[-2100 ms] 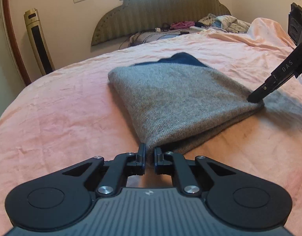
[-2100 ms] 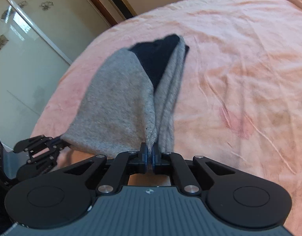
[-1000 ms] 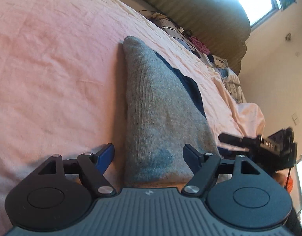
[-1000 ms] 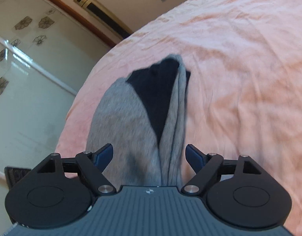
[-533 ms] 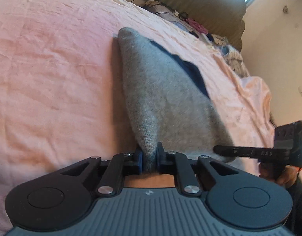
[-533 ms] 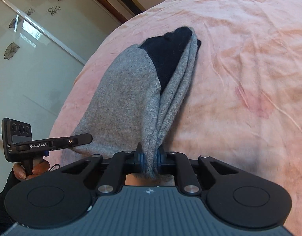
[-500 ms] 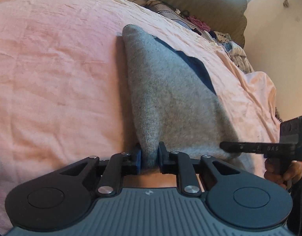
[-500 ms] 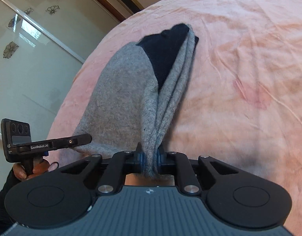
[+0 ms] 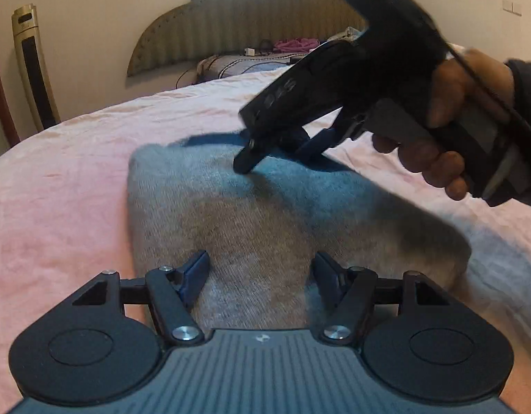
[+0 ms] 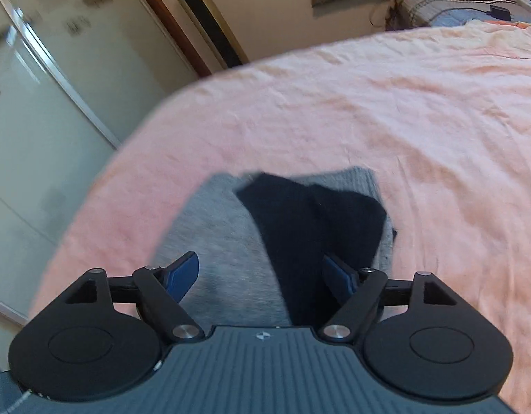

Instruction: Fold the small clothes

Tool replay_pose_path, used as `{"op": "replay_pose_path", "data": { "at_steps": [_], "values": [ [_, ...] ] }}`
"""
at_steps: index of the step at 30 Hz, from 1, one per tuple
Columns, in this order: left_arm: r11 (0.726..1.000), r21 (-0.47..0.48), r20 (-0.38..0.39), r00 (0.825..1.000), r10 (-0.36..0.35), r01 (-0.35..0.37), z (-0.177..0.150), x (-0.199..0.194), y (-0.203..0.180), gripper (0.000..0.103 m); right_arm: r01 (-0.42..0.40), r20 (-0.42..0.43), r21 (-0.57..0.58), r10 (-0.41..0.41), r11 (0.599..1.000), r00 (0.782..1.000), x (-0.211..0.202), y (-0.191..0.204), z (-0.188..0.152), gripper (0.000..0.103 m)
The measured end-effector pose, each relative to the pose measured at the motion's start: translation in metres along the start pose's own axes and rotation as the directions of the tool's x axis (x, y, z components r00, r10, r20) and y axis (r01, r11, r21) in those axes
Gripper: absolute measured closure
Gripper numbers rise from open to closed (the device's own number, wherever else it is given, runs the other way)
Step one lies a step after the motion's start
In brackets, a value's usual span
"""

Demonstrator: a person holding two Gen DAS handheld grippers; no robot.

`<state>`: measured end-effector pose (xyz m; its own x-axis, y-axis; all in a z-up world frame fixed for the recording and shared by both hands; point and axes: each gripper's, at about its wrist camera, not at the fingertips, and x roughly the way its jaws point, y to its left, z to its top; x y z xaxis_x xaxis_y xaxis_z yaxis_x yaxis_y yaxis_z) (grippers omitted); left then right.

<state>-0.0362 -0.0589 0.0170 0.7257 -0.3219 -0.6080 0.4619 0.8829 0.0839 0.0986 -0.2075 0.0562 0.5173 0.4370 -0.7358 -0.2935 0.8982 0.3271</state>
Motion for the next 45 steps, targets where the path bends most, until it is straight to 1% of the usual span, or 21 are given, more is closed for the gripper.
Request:
{"op": "replay_pose_path", "data": {
  "at_steps": [1,6,8,10,11,13,15,16,17,19,20,21,25,27,29,31,32,33,36,40,45],
  "values": [
    [1.000,0.016,0.015,1.000,0.005,-0.005,-0.004,0.002,-0.005,0.033,0.020,0.021,-0.055,-0.019,0.998,1.000,0.005,0.002,0.000,0.027],
    [1.000,-0.018,0.000,1.000,0.006,-0.006,0.004,-0.005,-0.004,0.033,0.044,-0.017,-0.052,-0.045,0.998,0.999,0.013,0.007,0.013,0.021],
    [0.996,-0.091,0.038,0.999,-0.010,0.014,0.001,-0.029,0.011,0.032,0.062,0.007,0.010,-0.062,0.998,0.998,-0.009,0.008,0.007,0.025],
    [0.987,-0.162,0.062,0.998,0.001,0.009,-0.011,-0.054,0.029,0.031,-0.007,0.076,0.061,0.003,0.998,0.997,-0.048,0.004,-0.014,0.021],
    [0.977,-0.215,0.053,0.999,0.002,0.010,-0.019,-0.063,0.042,0.031,-0.053,0.103,0.090,0.044,0.995,0.994,-0.065,-0.002,-0.029,0.013],
    [0.930,-0.367,-0.022,0.999,-0.037,0.026,-0.035,-0.064,0.073,0.031,-0.111,0.097,0.169,0.096,0.979,0.991,-0.086,-0.021,-0.057,0.011],
    [0.861,-0.506,-0.077,0.992,-0.100,0.048,-0.050,-0.059,0.094,0.033,-0.116,0.065,0.241,0.103,0.964,0.993,-0.094,-0.036,-0.087,0.021],
    [0.839,-0.539,-0.047,0.992,-0.114,0.071,-0.054,-0.060,0.098,0.033,-0.121,0.041,0.276,0.114,0.953,0.993,-0.093,-0.042,-0.098,0.025],
    [0.827,-0.554,-0.050,0.988,-0.144,0.093,-0.052,-0.056,0.100,0.033,-0.137,0.017,0.303,0.138,0.943,0.990,-0.089,-0.046,-0.110,0.041],
    [0.800,-0.579,-0.040,0.975,-0.220,0.157,-0.048,-0.046,0.097,0.036,-0.178,0.047,0.314,0.172,0.933,0.984,-0.092,-0.044,-0.122,0.046],
    [0.792,-0.583,-0.044,0.967,-0.251,0.179,-0.044,-0.037,0.094,0.058,-0.195,0.028,0.322,0.197,0.926,0.980,-0.090,-0.042,-0.122,0.054],
    [0.785,-0.592,-0.069,0.959,-0.276,0.183,-0.043,-0.031,0.091,0.076,-0.198,-0.001,0.318,0.209,0.927,0.978,-0.086,-0.039,-0.122,0.071],
    [0.791,-0.592,-0.116,0.954,-0.277,0.158,-0.035,-0.033,0.085,0.090,-0.170,-0.036,0.214,0.182,0.962,0.983,-0.096,-0.023,-0.125,0.083],
    [0.828,-0.542,-0.123,0.962,-0.244,0.141,-0.036,-0.047,0.080,0.091,-0.124,-0.025,0.130,0.128,0.984,0.991,-0.112,-0.014,-0.129,0.086],
    [0.843,-0.523,-0.148,0.961,-0.235,0.126,-0.044,-0.048,0.080,0.091,-0.037,-0.054,0.027,0.039,0.999,0.998,-0.109,-0.007,-0.136,0.086],
    [0.835,-0.534,-0.131,0.963,-0.234,0.130,-0.051,-0.049,0.083,0.090,-0.052,-0.036,0.048,0.054,0.998,0.998,-0.106,-0.012,-0.137,0.086],
    [0.829,-0.545,-0.129,0.964,-0.235,0.129,-0.051,-0.049,0.084,0.089,-0.058,-0.040,0.072,0.061,0.996,0.997,-0.109,-0.016,-0.132,0.080],
    [0.821,-0.557,-0.130,0.963,-0.234,0.124,-0.050,-0.048,0.085,0.089,-0.053,-0.022,0.090,0.056,0.995,0.998,-0.114,-0.018,-0.125,0.063],
    [0.814,-0.568,-0.125,0.965,-0.229,0.119,-0.051,-0.048,0.085,0.089,-0.069,0.137,0.106,0.055,0.992,0.989,-0.137,-0.019,-0.095,0.036],
    [0.813,-0.570,-0.123,0.966,-0.227,0.119,-0.052,-0.049,0.086,0.089,-0.052,0.190,0.023,0.047,0.998,0.981,-0.121,0.005,-0.038,0.033],
    [0.807,-0.579,-0.116,0.967,-0.227,0.120,-0.053,-0.050,0.084,0.089,0.016,0.087,-0.062,-0.011,0.998,0.996,-0.057,0.029,0.000,0.033]
  ]
}}
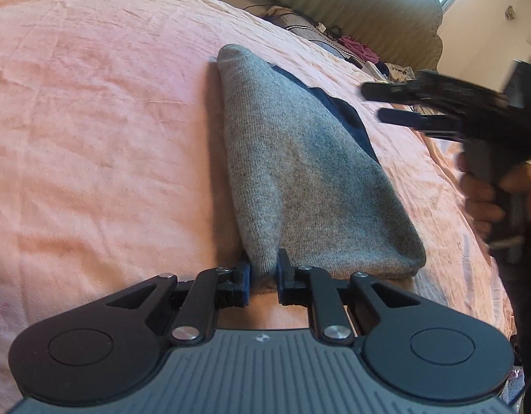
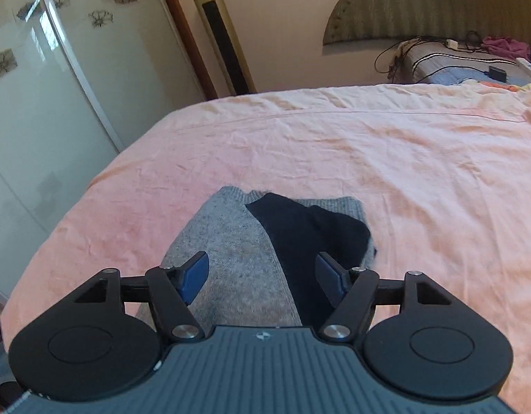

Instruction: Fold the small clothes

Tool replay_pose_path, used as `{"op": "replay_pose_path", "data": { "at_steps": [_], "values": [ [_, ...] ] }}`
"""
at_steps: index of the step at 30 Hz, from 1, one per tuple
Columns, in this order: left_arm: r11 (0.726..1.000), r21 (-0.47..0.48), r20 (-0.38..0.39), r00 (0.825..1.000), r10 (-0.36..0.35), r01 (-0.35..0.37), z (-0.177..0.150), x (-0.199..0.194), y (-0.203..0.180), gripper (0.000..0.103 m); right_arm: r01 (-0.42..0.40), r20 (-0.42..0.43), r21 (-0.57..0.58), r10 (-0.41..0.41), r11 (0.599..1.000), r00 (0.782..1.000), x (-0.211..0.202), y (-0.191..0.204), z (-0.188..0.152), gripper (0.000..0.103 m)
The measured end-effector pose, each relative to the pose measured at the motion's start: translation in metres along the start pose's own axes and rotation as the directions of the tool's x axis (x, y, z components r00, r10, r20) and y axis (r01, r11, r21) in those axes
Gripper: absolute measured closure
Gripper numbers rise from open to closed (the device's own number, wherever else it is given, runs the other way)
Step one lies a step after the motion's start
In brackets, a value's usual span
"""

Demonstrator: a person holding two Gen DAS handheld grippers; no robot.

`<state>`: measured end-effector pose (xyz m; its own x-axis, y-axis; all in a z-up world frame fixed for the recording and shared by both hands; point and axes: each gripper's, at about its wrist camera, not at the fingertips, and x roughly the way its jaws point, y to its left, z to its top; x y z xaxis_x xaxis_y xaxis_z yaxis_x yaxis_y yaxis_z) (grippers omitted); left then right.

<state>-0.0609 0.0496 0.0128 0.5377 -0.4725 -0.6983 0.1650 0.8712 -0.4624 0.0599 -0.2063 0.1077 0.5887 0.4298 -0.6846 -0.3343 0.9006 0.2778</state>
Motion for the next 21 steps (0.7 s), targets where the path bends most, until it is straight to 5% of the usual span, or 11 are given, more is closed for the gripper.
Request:
{"op": "replay_pose_path", "data": {
  "at_steps": [2,6,11,14,16,17,18,21],
  "values": [
    [1.000,-0.012,0.004,1.000,-0.008,0.008,-0.001,-0.001,0.003,0.088,0.083,-0.103,-0.028,-0.086,0.996,0.991,0.034,-0.006,-0.006,0.036],
    [1.000,-0.018,0.010,1.000,-0.020,0.020,-0.001,0.000,0.006,0.088,0.028,-0.057,0.054,-0.025,0.998,0.998,0.040,-0.031,-0.014,0.041],
    [0.999,-0.010,0.015,0.999,-0.033,0.033,-0.001,-0.001,0.009,0.088,0.125,-0.060,-0.012,-0.126,0.992,0.990,0.025,-0.004,-0.004,0.046],
    [0.999,-0.015,0.022,0.999,-0.040,0.041,-0.003,-0.001,0.011,0.088,0.158,-0.108,-0.051,-0.162,0.986,0.981,0.041,-0.007,-0.009,0.036],
    [0.999,-0.011,0.024,0.999,-0.042,0.042,-0.004,-0.002,0.010,0.088,0.201,-0.123,-0.006,-0.200,0.980,0.972,0.053,-0.027,-0.009,0.009],
    [0.999,-0.012,0.025,0.999,-0.043,0.043,-0.004,-0.002,0.011,0.088,0.171,-0.140,0.077,-0.159,0.982,0.977,0.052,-0.037,-0.007,0.014],
    [0.999,-0.012,0.028,0.999,-0.045,0.045,-0.005,-0.002,0.012,0.088,0.147,-0.130,0.103,-0.133,0.984,0.982,0.046,-0.036,-0.003,0.030],
    [0.999,0.001,0.042,0.998,-0.046,0.046,-0.008,-0.003,0.011,0.088,0.163,-0.053,-0.009,-0.163,0.987,0.985,0.035,0.000,0.010,0.035]
  ]
}}
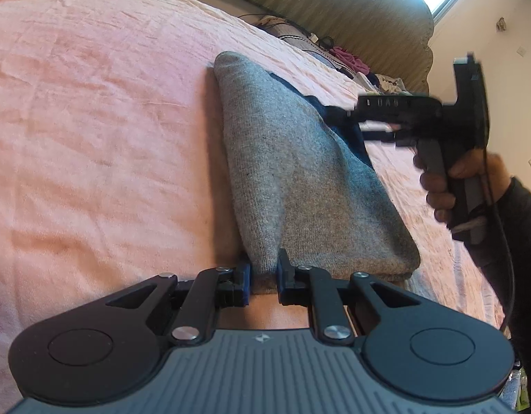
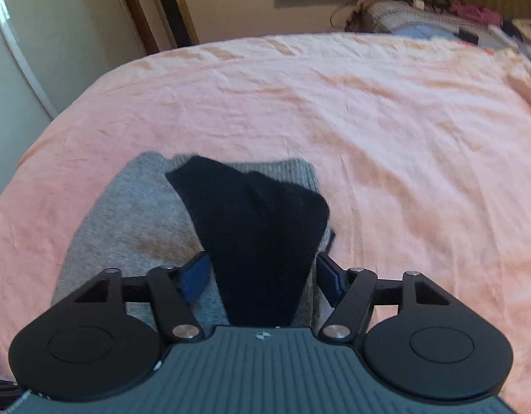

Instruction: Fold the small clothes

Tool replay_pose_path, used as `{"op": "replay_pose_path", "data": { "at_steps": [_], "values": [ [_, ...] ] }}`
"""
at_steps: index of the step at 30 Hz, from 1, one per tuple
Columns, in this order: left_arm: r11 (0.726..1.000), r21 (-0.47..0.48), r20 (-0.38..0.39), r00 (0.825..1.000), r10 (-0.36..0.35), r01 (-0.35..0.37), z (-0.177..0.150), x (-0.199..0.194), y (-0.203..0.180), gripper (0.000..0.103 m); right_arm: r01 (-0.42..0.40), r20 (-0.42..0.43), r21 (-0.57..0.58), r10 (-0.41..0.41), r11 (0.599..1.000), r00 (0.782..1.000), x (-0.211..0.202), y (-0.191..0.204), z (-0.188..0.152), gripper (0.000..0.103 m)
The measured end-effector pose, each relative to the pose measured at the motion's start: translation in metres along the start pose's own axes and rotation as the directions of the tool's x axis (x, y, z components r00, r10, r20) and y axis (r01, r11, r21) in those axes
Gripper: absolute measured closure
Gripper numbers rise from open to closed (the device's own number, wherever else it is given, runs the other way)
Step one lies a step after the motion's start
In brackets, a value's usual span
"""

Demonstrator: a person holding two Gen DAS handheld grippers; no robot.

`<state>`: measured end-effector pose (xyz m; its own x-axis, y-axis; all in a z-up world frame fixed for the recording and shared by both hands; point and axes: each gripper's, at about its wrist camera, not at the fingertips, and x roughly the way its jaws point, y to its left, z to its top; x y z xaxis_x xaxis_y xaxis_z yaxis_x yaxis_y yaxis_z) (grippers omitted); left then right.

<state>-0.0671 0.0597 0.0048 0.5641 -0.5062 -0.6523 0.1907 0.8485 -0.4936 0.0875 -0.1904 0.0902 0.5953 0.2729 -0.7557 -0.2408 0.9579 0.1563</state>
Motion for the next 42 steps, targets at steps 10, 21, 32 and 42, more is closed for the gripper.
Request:
{"op": "replay_pose_path", "data": {
  "at_steps": [10,21,32,42],
  "values": [
    [1.000,0.024,0.004,1.000,0.001,-0.001,0.000,0.000,-0.003,0.088,-0.211,-0.150,-0.126,0.192,0.969,0.970,0.066,0.096,0.034,0.036],
    [0.991,0.131,0.111,0.994,0.025,-0.039,0.008,-0.037,-0.011,0.077,-0.263,0.141,0.158,0.241,0.952,0.960,-0.005,0.004,0.023,0.019],
    [0.948,0.315,0.090,0.996,0.009,-0.037,0.041,0.018,-0.058,0.037,-0.120,0.008,0.257,0.122,0.959,0.992,0.027,-0.059,0.004,0.094],
    [0.882,0.459,0.110,0.992,0.067,-0.111,0.011,0.041,-0.086,0.026,-0.081,0.073,0.274,0.063,0.958,0.995,0.029,-0.080,-0.002,0.084]
  ]
}}
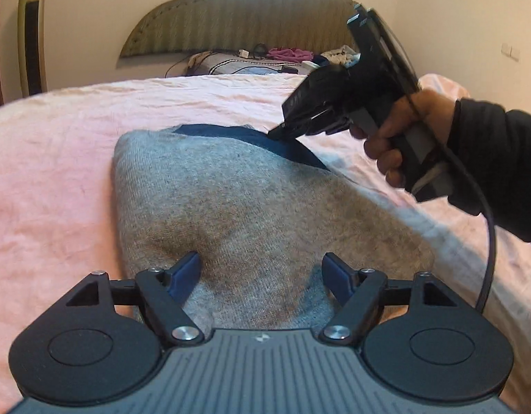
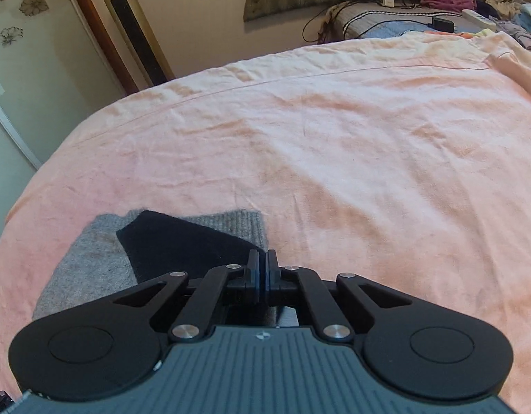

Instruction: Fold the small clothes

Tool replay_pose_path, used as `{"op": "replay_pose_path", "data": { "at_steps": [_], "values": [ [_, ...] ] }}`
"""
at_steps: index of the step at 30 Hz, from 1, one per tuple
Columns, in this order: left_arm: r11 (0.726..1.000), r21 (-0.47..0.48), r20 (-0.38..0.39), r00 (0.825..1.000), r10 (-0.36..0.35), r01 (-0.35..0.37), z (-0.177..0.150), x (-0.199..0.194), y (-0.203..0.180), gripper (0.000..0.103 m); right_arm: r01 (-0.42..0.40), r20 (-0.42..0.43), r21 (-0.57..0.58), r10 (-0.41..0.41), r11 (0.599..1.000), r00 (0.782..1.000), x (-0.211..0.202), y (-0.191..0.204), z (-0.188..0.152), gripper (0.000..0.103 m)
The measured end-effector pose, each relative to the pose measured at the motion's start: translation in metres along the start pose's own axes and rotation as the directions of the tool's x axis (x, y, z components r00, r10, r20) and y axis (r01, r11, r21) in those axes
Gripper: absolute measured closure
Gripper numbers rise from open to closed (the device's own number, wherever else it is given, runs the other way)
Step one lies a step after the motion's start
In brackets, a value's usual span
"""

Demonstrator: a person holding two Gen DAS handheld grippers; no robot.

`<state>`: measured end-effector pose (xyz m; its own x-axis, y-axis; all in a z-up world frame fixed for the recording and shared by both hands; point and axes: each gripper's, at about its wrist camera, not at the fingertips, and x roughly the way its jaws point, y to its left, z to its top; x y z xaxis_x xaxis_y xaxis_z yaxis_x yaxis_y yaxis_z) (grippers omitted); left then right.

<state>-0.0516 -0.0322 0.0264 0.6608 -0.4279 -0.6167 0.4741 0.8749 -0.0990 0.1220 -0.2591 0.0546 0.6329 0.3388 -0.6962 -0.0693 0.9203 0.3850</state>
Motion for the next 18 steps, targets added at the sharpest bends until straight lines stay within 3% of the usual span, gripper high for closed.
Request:
{"op": "replay_pose_path", "data": {
  "at_steps": [3,7,9,13,16,17,18],
  "values": [
    [1.000,-0.019,0.036,0.999,-0.012,0.013,-0.006,-0.029,0.007,0.026,-0.122,0.067,0.081,0.116,0.989,0.991,-0.047,-0.007,-0.012,0.053],
    [0.997,-0.002,0.095,0.992,0.082,-0.083,-0.025,-0.068,0.022,0.026,-0.251,0.018,0.077,0.251,0.965,0.968,-0.102,-0.013,-0.054,0.051],
    [0.991,0.035,0.092,0.987,0.129,-0.133,-0.032,-0.073,0.022,0.026,-0.250,-0.025,0.060,0.252,0.966,0.967,-0.118,-0.014,-0.077,0.051],
    [0.990,0.054,0.029,0.991,0.127,-0.128,-0.043,-0.064,0.022,0.026,-0.227,-0.082,0.031,0.229,0.973,0.970,-0.126,-0.007,-0.104,0.051],
    [0.988,0.078,-0.004,0.991,0.132,-0.131,-0.045,-0.051,0.014,0.026,-0.198,-0.143,0.009,0.197,0.980,0.970,-0.116,0.000,-0.114,0.058],
    [0.986,0.088,-0.013,0.989,0.145,-0.144,-0.045,-0.047,0.011,0.026,-0.182,-0.158,-0.008,0.178,0.983,0.971,-0.112,0.002,-0.115,0.069],
    [0.983,0.096,-0.021,0.987,0.160,-0.157,-0.044,-0.043,0.009,0.026,-0.172,-0.171,-0.032,0.164,0.985,0.971,-0.111,0.005,-0.119,0.088]
  ]
}}
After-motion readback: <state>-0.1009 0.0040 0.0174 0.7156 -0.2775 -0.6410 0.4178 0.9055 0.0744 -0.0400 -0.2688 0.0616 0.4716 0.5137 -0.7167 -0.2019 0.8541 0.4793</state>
